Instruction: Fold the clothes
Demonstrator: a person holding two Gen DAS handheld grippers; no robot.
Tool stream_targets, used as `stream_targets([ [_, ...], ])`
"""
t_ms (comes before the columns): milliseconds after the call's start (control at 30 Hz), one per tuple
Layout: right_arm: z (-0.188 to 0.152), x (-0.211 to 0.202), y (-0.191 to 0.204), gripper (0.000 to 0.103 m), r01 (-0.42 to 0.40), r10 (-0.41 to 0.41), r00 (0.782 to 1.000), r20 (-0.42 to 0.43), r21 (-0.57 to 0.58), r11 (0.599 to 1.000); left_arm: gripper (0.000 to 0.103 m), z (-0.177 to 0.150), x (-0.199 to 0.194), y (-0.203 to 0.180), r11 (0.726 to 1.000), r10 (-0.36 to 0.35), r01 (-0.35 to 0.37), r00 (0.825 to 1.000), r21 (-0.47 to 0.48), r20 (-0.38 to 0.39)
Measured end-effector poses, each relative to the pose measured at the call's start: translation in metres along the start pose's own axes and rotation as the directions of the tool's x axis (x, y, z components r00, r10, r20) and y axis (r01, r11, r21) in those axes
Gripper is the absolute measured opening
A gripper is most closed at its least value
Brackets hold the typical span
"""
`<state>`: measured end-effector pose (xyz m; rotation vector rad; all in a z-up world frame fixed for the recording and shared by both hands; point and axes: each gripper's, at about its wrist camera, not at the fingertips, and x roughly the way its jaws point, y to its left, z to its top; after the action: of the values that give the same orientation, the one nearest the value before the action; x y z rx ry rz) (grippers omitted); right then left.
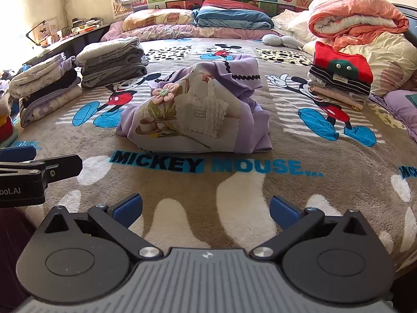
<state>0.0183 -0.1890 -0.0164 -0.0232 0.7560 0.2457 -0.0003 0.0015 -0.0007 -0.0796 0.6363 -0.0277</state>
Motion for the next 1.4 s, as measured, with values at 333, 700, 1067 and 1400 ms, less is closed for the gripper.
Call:
stream_targets([
  [333, -0.0002, 0.0006, 0.0044, 0.103, -0.011, 0.011, 1.000, 0.003, -0.002, 1.000, 0.103, -0.0014, 0.0017, 0.0015, 1.000, 0.005, -0.005, 1.000, 0.004, -0.001],
  [700, -0.0004, 0.0000, 0.0073, 0.103, -0.016, 0.016, 1.000, 0.013, -0.019, 1.000, 0.103, -0.0017, 0.0011, 0.0037, 1.000, 0.003, -0.003, 1.000, 0.002, 0.001],
  [1067, -0.0005, -0.0001, 0.0078, 0.103, -0.020, 0.020, 1.000, 0.016, -0.018, 1.000, 0.103, -0.0018, 0.0004, 0.0031, 1.000, -0.004, 0.004, 1.000, 0.010, 0.005],
  [1400, 0.0001, -0.0001, 0.0075, 0.103, -0.023, 0.023, 1.000, 0.017, -0.019, 1.000, 0.103, -0.0008, 0.0001, 0.0028, 1.000, -0.009, 0.008, 1.000, 0.010, 0.007],
])
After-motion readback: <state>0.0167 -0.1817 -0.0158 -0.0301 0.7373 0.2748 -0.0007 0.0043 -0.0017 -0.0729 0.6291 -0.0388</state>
